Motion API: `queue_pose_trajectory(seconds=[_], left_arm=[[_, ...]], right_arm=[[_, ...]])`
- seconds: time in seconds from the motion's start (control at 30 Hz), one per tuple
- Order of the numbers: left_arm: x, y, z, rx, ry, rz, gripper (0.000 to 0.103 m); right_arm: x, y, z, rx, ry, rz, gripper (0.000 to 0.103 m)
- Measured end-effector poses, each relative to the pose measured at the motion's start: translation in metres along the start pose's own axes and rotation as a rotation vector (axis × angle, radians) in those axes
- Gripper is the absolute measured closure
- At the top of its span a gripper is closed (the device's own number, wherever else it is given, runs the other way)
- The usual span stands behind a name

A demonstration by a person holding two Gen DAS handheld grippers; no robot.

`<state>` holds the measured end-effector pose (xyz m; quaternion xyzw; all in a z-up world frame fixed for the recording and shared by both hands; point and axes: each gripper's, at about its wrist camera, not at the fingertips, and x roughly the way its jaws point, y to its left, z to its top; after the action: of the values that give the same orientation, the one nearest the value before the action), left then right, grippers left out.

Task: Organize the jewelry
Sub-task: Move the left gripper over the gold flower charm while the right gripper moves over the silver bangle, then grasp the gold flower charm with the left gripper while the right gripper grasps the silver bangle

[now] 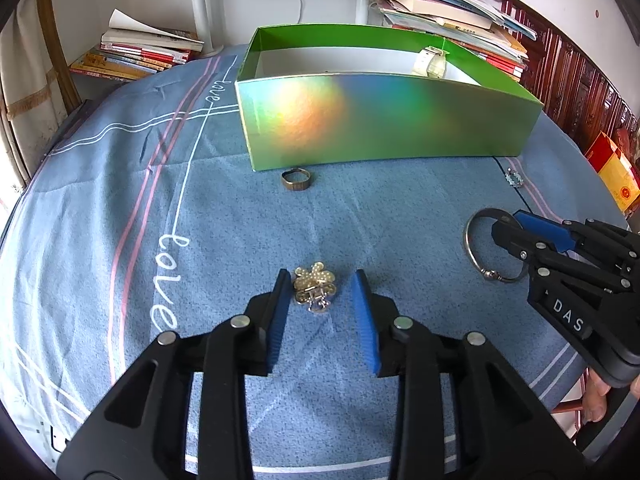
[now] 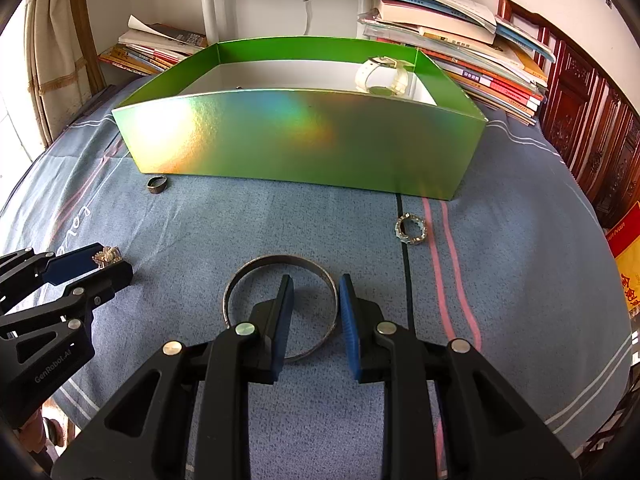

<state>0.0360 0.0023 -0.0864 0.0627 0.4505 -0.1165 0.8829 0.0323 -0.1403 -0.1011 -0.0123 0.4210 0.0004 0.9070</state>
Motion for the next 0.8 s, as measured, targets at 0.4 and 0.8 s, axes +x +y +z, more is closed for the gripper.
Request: queue_pose_trajectory(seconds=[0.4, 0.8], left_arm=[[0.0, 0.003, 0.0, -0.009, 0.003, 0.001, 0.068], [-0.002, 0.013, -0.001, -0.028, 0.013, 0.017, 0.056]], right_arm=[[-0.014, 0.01, -0.014, -0.043, 0.046, 0.075, 0.084], [-0.009, 0.007, -0.009, -0.026, 0.021, 0.023, 0.08]])
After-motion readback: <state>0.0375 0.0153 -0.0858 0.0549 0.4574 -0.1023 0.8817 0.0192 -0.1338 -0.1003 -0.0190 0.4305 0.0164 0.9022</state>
